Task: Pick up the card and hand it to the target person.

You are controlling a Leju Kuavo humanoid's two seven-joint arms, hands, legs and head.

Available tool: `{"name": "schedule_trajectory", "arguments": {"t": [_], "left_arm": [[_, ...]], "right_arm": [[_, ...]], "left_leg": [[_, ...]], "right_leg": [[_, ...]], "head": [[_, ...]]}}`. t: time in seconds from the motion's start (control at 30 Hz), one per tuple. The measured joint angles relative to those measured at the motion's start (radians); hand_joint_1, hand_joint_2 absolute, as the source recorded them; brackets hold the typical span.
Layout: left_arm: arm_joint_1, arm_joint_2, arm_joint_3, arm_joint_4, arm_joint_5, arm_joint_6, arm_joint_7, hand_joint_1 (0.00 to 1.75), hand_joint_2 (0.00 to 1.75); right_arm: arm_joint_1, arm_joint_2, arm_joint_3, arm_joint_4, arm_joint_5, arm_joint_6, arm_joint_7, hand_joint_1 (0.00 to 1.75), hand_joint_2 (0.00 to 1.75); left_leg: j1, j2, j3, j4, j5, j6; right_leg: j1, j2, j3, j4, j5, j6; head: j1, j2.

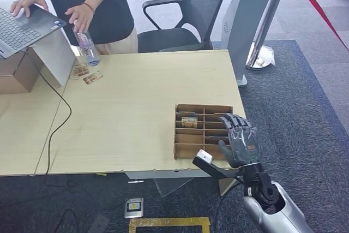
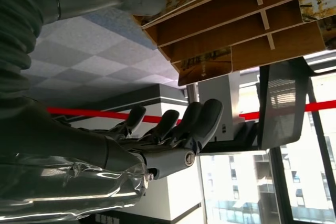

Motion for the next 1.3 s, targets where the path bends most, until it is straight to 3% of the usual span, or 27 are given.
{"name": "schedule_trajectory", "arguments": {"t": [0.73,1.07,1.3], "left_arm": [[-0.005,-0.002,0.0,0.0,-0.015,-0.008,0.012,0.0,1.75],[-0.005,-0.002,0.0,0.0,-0.012,-0.009,0.012,0.0,1.75],[-0.005,-0.003,0.0,0.0,-0.018,-0.009,0.012,0.0,1.75]], "right_arm": [[-0.007,0.0,0.025,0.03,0.019,0.031,0.018,0.58,1.75],[-0.026,0.0,0.035,0.047,0.098,0.077,0.059,0.65,1.75],[-0.039,0.0,0.04,0.057,0.125,0.113,0.073,0.6,1.75]], "left_leg": [[0.0,0.0,0.0,0.0,0.0,0.0],[0.0,0.0,0.0,0.0,0.0,0.0],[0.0,0.0,0.0,0.0,0.0,0.0]], "right_leg": [[0.0,0.0,0.0,0.0,0.0,0.0],[0.0,0.0,0.0,0.0,0.0,0.0],[0.0,0.0,0.0,0.0,0.0,0.0]], "head": [[0.0,0.0],[0.0,0.0],[0.0,0.0]]}}
